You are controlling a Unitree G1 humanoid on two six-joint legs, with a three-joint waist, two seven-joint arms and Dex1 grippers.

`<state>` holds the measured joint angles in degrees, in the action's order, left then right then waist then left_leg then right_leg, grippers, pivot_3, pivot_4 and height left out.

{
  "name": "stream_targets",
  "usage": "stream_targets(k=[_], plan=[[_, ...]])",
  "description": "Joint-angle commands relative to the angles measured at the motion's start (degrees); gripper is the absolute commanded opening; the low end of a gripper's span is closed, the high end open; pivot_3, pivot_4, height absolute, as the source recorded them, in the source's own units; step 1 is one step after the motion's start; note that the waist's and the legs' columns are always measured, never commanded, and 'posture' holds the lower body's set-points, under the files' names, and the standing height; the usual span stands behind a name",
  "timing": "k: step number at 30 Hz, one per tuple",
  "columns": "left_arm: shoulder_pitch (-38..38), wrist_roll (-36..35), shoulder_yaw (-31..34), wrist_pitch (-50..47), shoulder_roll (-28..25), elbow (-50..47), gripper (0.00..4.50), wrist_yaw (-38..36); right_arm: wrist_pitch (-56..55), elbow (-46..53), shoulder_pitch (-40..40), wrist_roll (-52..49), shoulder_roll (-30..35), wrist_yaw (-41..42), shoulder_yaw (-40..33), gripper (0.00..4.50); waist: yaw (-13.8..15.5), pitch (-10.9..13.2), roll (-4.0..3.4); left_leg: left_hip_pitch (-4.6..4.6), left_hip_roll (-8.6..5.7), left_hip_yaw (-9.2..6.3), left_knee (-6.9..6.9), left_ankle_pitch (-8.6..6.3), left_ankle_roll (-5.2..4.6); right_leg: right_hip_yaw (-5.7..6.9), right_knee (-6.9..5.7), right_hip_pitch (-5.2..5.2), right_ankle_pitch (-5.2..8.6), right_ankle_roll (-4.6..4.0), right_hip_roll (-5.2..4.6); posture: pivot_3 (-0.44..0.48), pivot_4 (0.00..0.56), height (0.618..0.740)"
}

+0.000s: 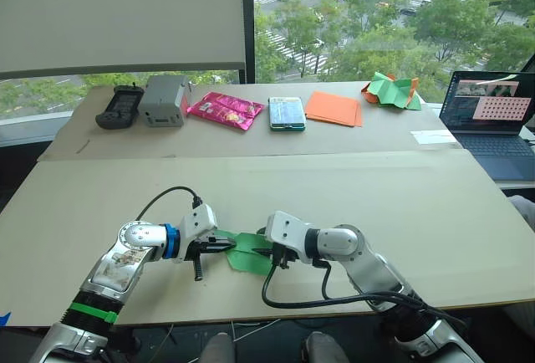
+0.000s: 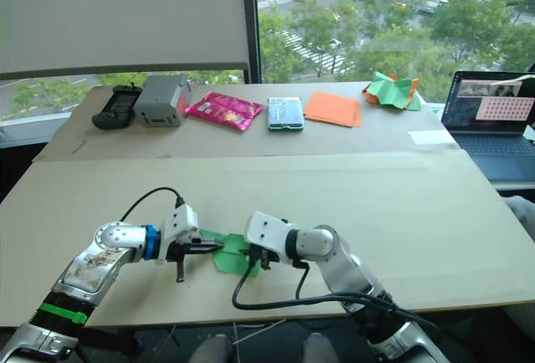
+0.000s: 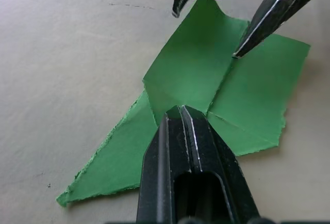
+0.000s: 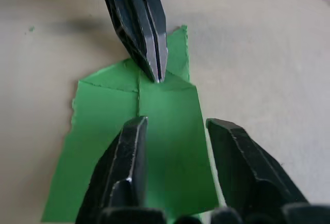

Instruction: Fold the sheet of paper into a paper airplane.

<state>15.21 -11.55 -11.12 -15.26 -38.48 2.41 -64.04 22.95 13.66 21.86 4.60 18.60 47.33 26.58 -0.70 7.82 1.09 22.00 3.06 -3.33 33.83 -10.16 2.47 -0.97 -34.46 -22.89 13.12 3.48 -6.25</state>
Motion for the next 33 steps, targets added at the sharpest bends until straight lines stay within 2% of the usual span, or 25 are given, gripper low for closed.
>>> stream_targets(k=[1,3,6,11,22,28,33], plan=[[-1.13,1.18,-1.21,-0.90,0.17,1.40,0.00,0.20,-1.27,3.11,2.30,-3.77,-1.81,0.27,-2.00,2.57,0.00,-0.02,-0.02,-0.01,0.00,0.00,0.00,0.00,0.00,0.00,0.00,0.01,0.00,0.00,0.00,0.000,0.150,0.706],[-1.43,1.18,-1.31,-1.03,0.21,0.98,0.00,0.28,-1.95,1.24,2.74,-3.40,-1.88,0.79,-0.51,2.57,0.06,-0.08,-0.03,-0.04,0.00,0.00,0.00,0.00,0.00,0.00,0.00,0.02,0.00,0.00,0.00,0.000,0.150,0.706],[-1.78,1.12,-1.34,-1.29,0.03,0.20,0.00,0.24,-1.22,-2.09,3.41,-3.67,-2.73,1.51,1.24,1.75,0.05,-0.15,-0.03,-0.06,0.00,0.00,0.01,0.00,0.00,0.00,0.00,0.07,0.00,-0.01,0.00,0.000,0.150,0.706],[-1.91,1.30,-1.37,-1.48,-0.08,-0.58,0.00,0.49,-1.55,-6.84,4.14,-4.26,-3.51,2.33,1.91,0.01,0.02,-0.16,-0.06,-0.04,0.00,0.00,0.00,0.00,0.00,0.00,0.00,0.05,0.00,-0.01,0.00,0.000,0.150,0.706],[-3.41,1.12,-1.18,-2.44,-0.32,-2.94,0.00,1.25,-1.48,-13.24,4.40,-1.28,-2.89,2.25,5.07,0.01,0.00,-0.17,-0.08,-0.03,0.00,0.00,0.00,0.00,0.00,0.00,-0.04,0.00,0.00,-0.01,0.00,0.000,0.150,0.706],[-3.62,1.13,-1.22,-2.56,-0.46,-3.42,0.00,1.30,3.17,-16.25,3.79,0.84,-1.55,2.55,6.86,0.01,-0.02,-0.49,-0.30,-0.09,0.00,0.00,0.00,-0.01,0.01,0.00,-0.04,0.03,0.01,-0.01,0.00,0.000,0.150,0.706],[-3.90,1.18,-1.28,-2.74,-0.72,-3.76,0.00,1.12,11.67,-16.68,3.23,-0.33,-1.84,2.56,7.08,0.01,0.05,-0.82,-0.51,-0.12,0.00,0.00,0.01,-0.12,0.19,0.00,-0.03,0.09,0.02,-0.02,-0.01,0.000,0.150,0.706]])
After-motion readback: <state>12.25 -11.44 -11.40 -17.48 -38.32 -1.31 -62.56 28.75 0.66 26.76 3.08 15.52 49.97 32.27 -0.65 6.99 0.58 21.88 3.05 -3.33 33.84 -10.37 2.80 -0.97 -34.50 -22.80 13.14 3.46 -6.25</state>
